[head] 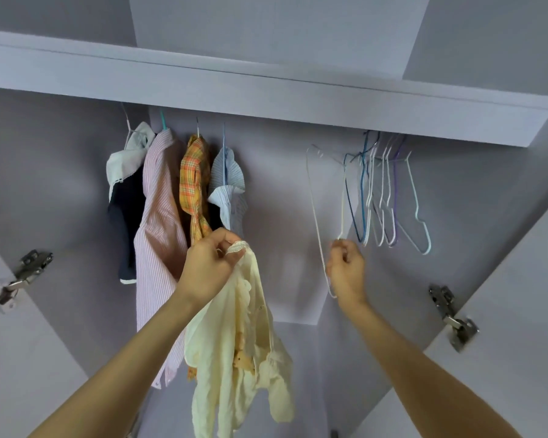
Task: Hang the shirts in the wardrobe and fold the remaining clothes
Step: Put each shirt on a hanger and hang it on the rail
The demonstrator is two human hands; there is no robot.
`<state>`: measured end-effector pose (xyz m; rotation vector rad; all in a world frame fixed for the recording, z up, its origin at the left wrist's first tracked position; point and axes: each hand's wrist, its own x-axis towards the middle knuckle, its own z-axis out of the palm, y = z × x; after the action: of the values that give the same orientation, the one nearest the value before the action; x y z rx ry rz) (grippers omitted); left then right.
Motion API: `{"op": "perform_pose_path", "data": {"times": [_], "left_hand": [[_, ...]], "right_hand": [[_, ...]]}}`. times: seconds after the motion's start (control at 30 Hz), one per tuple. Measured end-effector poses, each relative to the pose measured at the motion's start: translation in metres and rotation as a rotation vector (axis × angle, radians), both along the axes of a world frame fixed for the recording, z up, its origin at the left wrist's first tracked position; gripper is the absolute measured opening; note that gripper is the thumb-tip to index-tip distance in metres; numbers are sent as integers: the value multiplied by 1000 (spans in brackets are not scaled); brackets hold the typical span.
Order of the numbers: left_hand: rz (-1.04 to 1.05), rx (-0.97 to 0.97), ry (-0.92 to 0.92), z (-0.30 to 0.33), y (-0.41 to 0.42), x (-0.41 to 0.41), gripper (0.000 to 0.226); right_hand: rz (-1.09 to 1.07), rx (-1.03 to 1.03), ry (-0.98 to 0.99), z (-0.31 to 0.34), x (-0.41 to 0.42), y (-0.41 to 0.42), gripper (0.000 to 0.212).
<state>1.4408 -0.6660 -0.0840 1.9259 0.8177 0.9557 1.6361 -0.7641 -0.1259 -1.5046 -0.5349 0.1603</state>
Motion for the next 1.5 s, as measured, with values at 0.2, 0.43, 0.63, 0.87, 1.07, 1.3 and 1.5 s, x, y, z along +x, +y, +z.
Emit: {"op": "perform_pose_path", "data": {"times": [0.2, 0.43, 0.63, 0.87, 1.07, 1.3, 1.5], "left_hand": [[16, -92, 6, -15, -15, -23, 18], [72, -112, 80, -39, -27, -40, 9], [185, -89, 218, -50, -27, -48, 6], [166, -70, 269, -47, -36, -55, 12], [197, -19, 253, -27, -35, -73, 7], [-105, -60, 102, 11, -45, -107, 13], [208, 86, 327, 20, -22, -152, 29]], "right_hand": [[219, 54, 138, -38, -25, -34, 20], [-72, -17, 137, -72, -40, -45, 32], [-61, 161, 551, -37, -52, -48, 64], [374, 435, 840, -12, -80, -34, 66], [368, 302, 780, -13, -103, -16, 65], [308, 230, 632, -37, -107, 12, 54], [40, -96, 239, -61, -74, 10, 53]]}}
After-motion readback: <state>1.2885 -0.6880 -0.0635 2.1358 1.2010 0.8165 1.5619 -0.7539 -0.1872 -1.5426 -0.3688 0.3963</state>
